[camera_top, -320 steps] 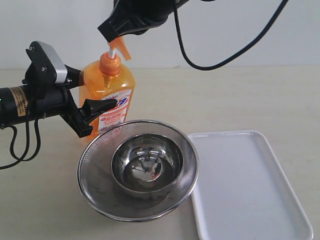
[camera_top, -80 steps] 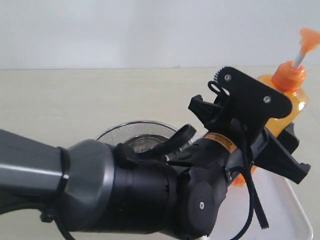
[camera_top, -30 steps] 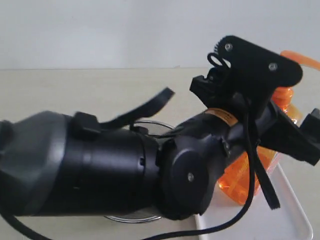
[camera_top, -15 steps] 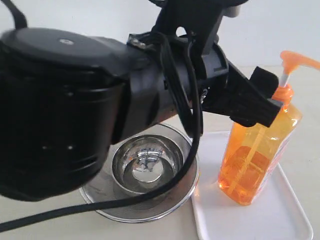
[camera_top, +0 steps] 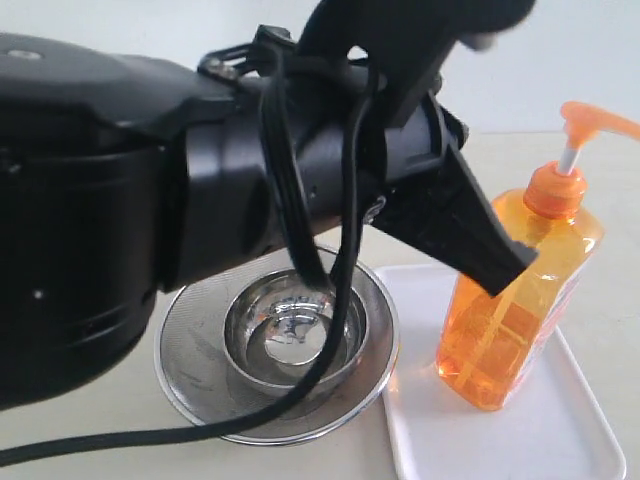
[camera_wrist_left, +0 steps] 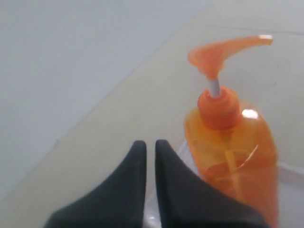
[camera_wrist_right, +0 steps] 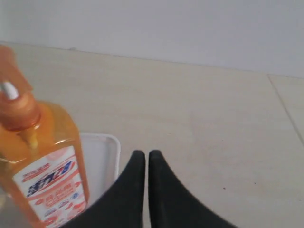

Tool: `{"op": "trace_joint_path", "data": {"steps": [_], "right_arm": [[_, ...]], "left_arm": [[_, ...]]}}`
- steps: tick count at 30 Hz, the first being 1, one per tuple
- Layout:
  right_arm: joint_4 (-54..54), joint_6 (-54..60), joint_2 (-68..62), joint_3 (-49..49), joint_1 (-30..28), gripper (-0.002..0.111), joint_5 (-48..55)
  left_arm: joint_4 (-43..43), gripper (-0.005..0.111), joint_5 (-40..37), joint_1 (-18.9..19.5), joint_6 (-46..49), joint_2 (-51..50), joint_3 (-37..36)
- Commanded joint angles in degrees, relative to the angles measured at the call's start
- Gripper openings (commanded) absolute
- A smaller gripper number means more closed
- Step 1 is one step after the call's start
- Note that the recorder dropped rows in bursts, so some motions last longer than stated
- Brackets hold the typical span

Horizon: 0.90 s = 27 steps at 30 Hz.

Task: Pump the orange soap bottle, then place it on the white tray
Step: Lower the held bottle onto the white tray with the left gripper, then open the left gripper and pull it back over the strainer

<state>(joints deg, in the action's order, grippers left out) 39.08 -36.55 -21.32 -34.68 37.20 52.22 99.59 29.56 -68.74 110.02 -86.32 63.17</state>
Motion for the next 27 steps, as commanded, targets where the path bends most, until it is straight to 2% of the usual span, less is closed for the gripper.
{"op": "trace_joint_path", "data": {"steps": [1,5,8,10,11,12,13,17,18,20,22,24,25,27], "right_arm": [[-6.50,1.49,0.10,1.30,-0.01,0.000,-6.82],[-6.37,1.58,-0.66,3.84,-0.01,0.000,-10.62],[-5.54,-0.46,-1.21,5.89,-0.01,0.000,-10.51],[-5.09,-3.40,-1.21,6.90,-0.01,0.000,-11.19],[-4.79,-5.13,-1.21,8.26,-0.01,0.000,-14.05],[-4.79,-5.14,-1.21,8.93,-0.01,0.000,-15.61],[-4.79,-5.61,-1.31,10.33,-0.01,0.000,-18.43],[-4.67,-6.49,-2.00,11.78,-0.01,0.000,-18.97],[-4.67,-6.49,-2.54,12.63,-0.01,0.000,-20.63],[-4.03,-6.63,-3.47,14.49,-0.01,0.000,-24.47],[-0.25,-11.79,-5.25,16.59,-0.01,0.000,-25.99],[9.89,-23.07,-7.81,17.76,-0.01,0.000,-26.40],[14.66,-28.56,-9.32,18.18,-0.01,0.000,-26.68],[21.16,-33.19,-12.74,18.16,-0.01,0.000,-27.48]], "left_arm": [[0.36,0.005,3.43,-0.44,4.72,0.53,-0.48],[0.36,0.005,4.19,-0.44,2.43,0.53,-0.60],[0.36,0.005,8.36,0.29,2.43,-0.08,-0.72],[0.36,0.005,9.33,2.30,3.23,-0.90,-1.70],[0.36,0.005,7.02,4.82,3.54,-1.71,-3.26],[0.36,0.005,3.81,6.49,3.54,-2.03,-4.37],[0.36,0.005,-4.99,10.55,3.54,-2.91,-6.41],[-2.12,0.005,-27.60,19.15,3.54,-5.32,-8.19],[-4.02,0.005,-35.14,23.16,3.68,-6.91,-8.19],[-3.61,0.005,-42.57,28.92,4.42,-9.77,-7.78],[-1.12,0.005,-52.23,33.92,6.10,-12.34,-6.56],[0.36,0.005,-66.16,36.66,12.15,-14.60,-5.17],[0.36,0.005,-71.17,37.35,12.15,-15.77,-3.94],[0.36,0.005,-73.09,37.37,12.15,-17.06,-2.64]]}}
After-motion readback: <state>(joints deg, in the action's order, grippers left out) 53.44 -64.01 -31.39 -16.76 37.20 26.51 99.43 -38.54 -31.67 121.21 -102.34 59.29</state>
